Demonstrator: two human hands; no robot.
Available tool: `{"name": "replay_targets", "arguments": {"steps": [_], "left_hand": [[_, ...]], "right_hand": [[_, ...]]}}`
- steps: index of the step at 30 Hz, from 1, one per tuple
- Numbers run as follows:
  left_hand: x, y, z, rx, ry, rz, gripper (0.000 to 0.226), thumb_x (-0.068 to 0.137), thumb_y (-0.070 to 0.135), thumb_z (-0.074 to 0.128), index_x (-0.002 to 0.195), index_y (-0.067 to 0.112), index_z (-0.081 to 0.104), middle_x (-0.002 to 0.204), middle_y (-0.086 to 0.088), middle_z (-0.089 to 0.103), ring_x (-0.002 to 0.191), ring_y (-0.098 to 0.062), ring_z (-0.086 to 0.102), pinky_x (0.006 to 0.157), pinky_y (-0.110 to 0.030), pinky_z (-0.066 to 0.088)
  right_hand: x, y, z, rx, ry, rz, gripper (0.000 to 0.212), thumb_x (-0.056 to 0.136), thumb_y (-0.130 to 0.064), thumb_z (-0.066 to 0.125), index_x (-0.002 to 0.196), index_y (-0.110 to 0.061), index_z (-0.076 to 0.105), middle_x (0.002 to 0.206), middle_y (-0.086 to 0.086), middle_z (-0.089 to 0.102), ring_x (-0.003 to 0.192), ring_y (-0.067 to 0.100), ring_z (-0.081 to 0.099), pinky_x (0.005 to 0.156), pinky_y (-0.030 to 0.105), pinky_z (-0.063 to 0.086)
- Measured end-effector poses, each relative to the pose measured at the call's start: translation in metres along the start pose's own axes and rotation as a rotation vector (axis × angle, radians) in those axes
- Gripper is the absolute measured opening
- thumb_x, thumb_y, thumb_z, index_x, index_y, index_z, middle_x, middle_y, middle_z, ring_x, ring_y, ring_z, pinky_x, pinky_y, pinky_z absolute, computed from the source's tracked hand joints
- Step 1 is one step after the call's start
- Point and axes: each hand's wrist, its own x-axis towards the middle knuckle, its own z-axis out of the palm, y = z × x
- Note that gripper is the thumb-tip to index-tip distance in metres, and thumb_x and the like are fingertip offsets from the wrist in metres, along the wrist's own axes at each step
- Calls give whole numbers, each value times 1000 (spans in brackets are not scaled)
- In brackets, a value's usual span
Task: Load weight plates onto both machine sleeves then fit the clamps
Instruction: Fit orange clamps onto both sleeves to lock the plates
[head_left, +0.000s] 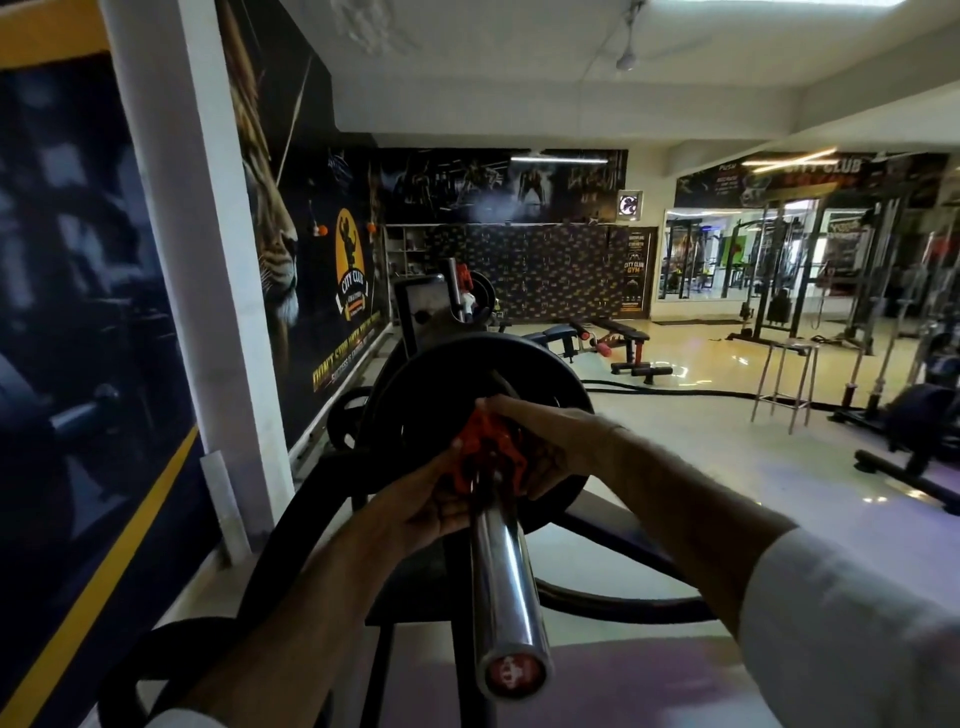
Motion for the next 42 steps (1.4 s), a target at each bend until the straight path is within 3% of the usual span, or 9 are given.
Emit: {"name": "replay_targets", "arguments": {"steps": [4, 10, 16, 24, 27, 30, 32, 37, 42], "left_hand": [[-4, 2, 0, -1, -5, 5, 64, 84, 40, 73, 133, 1, 60, 117, -23, 74, 103, -35, 75, 83, -44, 60], [-7, 3, 2, -31, 9, 14, 58, 89, 36, 71, 133, 0, 60, 121, -26, 71, 110, -39, 72, 90, -48, 59], [-9, 1, 8, -61, 6, -18, 34, 98, 33, 64, 114, 3, 66, 95, -18, 79, 82, -29, 79, 69, -38, 63], [-4, 26, 7, 181, 66, 28, 52, 84, 40, 80, 126, 12, 67, 119, -15, 75, 113, -34, 71, 102, -58, 53], [-1, 28, 14, 216, 92, -1, 46, 85, 36, 79, 123, 11, 68, 115, -12, 77, 107, -31, 74, 94, -53, 58], [0, 29, 14, 200, 67, -28, 48, 82, 34, 81, 122, 10, 69, 108, -12, 78, 91, -26, 78, 74, -43, 64], [-1, 31, 14, 201, 65, -44, 48, 82, 33, 81, 121, 8, 69, 105, -13, 79, 87, -25, 78, 69, -40, 63], [0, 29, 17, 189, 77, -59, 39, 87, 32, 77, 118, 8, 69, 99, -12, 78, 77, -22, 78, 62, -36, 63], [-1, 29, 20, 212, 86, -50, 42, 86, 36, 77, 119, 10, 69, 99, -10, 79, 79, -22, 78, 64, -35, 63]], "right_hand": [[5, -2, -2, 18, -29, 26, 60, 81, -63, 74, 110, -12, 59, 110, 23, 69, 101, 42, 72, 90, 53, 61], [14, 1, -7, 102, -100, 28, 78, 77, -65, 76, 131, -11, 59, 118, 25, 71, 103, 42, 74, 80, 51, 64], [15, 16, -24, 146, -46, -23, 65, 92, -58, 63, 124, -1, 66, 104, 23, 77, 93, 36, 76, 89, 47, 62], [16, 23, -25, 235, -103, -20, 84, 72, -66, 80, 127, -5, 62, 117, 25, 74, 108, 40, 73, 93, 52, 60], [21, 30, -25, 288, -86, 1, 95, 58, -62, 92, 129, -6, 63, 117, 23, 75, 107, 39, 74, 98, 56, 57], [28, 38, -29, 345, -79, 11, 102, 48, -57, 99, 129, -6, 64, 118, 21, 75, 110, 38, 73, 101, 55, 55], [28, 41, -27, 386, -76, 15, 95, 52, -52, 97, 128, -5, 65, 116, 20, 76, 109, 37, 73, 101, 52, 56], [34, 55, -18, 529, -38, 10, 49, 87, -31, 79, 124, -2, 64, 106, 18, 75, 96, 32, 72, 105, 49, 53], [41, 65, -9, 605, -16, 5, 30, 92, -26, 75, 111, -5, 66, 92, 13, 76, 76, 25, 73, 73, 38, 61]]}}
